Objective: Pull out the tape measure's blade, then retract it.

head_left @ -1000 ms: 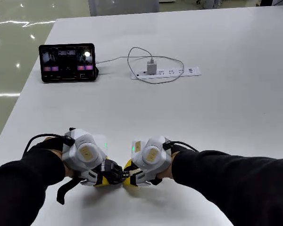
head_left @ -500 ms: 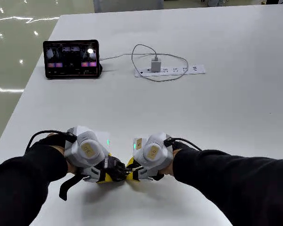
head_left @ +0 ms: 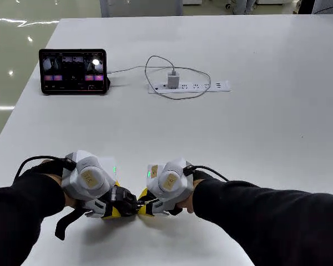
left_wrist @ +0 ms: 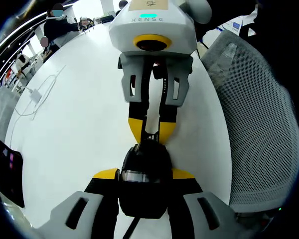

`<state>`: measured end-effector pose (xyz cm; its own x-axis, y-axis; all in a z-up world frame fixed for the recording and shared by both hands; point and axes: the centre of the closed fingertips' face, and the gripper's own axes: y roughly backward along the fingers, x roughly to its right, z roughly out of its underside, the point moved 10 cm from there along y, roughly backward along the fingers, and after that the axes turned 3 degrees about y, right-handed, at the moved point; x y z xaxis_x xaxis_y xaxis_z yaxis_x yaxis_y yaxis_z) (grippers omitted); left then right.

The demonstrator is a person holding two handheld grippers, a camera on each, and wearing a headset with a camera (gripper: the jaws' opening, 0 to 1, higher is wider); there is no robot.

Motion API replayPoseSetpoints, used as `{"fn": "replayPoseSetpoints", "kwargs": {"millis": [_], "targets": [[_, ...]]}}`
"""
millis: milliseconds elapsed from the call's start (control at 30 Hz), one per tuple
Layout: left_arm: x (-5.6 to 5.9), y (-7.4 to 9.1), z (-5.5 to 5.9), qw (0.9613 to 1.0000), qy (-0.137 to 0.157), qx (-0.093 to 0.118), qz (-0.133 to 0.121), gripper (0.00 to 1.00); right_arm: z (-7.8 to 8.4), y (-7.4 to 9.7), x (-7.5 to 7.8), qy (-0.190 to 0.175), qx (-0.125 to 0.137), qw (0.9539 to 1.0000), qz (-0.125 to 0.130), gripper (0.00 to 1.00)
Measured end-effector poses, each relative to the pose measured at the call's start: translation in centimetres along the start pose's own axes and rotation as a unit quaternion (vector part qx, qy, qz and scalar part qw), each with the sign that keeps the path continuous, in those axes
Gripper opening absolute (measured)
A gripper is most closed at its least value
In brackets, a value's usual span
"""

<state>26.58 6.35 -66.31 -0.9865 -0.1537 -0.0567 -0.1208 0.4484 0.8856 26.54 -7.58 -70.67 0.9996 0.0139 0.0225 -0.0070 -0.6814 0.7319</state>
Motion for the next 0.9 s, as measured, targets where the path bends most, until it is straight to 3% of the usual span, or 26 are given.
{"fn": "replayPoseSetpoints", "kwargs": {"millis": [333,900], "targets": [[0.0,0.0,0.4,0.9998,0.011,0.017,-0.007,0.31,0.1,0.2,0.1,0.002,-0.001,1.0000,-0.002,0.10],[-0.1,0.0,0.4,0.9994,0.020,0.027,-0.006,0.32,1.5,1.3,0.4,-0.008,-0.011,0.9999,-0.003,0.10]]}}
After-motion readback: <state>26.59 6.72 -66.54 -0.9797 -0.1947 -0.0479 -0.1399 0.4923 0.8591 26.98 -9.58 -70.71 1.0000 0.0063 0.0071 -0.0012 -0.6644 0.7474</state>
